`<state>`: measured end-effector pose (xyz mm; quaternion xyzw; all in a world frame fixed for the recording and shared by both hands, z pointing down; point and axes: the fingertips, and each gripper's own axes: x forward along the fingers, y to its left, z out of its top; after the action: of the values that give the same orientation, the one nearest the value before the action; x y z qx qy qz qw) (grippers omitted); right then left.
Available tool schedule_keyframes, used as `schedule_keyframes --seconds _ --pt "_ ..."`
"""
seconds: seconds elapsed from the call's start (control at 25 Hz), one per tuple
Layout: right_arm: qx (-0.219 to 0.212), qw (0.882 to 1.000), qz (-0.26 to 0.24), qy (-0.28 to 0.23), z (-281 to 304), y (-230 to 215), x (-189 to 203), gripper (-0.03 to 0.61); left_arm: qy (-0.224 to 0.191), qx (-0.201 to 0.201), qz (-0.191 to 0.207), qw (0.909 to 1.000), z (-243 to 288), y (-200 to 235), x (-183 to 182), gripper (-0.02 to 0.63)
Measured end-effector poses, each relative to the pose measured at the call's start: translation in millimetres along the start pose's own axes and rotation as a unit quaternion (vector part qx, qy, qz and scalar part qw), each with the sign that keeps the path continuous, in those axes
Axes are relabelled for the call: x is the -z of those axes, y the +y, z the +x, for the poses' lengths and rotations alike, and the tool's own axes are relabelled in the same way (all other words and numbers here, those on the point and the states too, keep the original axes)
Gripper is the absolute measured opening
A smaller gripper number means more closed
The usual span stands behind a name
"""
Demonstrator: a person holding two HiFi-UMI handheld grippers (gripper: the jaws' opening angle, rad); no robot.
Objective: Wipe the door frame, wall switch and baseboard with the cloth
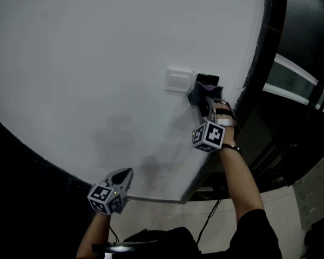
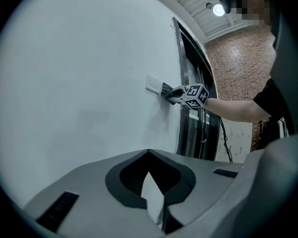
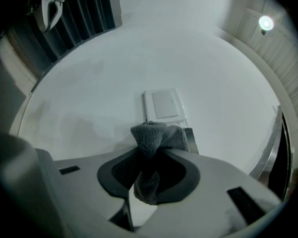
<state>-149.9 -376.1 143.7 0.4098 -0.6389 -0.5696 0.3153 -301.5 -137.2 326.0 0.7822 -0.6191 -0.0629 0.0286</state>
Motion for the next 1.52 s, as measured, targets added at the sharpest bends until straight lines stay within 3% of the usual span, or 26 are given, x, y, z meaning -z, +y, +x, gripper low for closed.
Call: schedule_keyframes --seconds 0.16,0.44,0.68,0.88,1.24,1.4,1.52 --pt "-0.001 1.000 0.014 -0.021 -8 -10 -14 0.086 0.000 -0.004 -0.003 1.0000 -5 4 2 0.002" --pt "0.044 0.996 0.014 -0.071 -14 -67 -74 0.086 -0.008 -0.015 -0.008 0.9998 -14 17 -4 0.002" --pt "0.095 0.995 0.004 -0.031 -12 -108 -47 0.086 -0.011 -0.031 -0.009 0.9994 -28 33 -5 0.002" --pt "0.069 0.997 -0.025 0.013 9 -81 -17 0.086 -0.007 -0.028 -0.011 0.9995 -28 33 -2 0.002" --pt "0.052 0.998 -0.028 0.019 7 -29 -1 0.087 0.006 -0.025 -0.011 0.9996 -26 34 5 0.002" --pt "0.046 0.999 0.001 0.021 5 -22 0 0.087 0.008 -0.016 -0.012 0.9998 -22 27 7 0.002" --pt "0.036 0.999 -0.020 0.020 4 -18 1 0.087 0.012 -0.012 -0.010 0.9998 -20 23 9 0.002"
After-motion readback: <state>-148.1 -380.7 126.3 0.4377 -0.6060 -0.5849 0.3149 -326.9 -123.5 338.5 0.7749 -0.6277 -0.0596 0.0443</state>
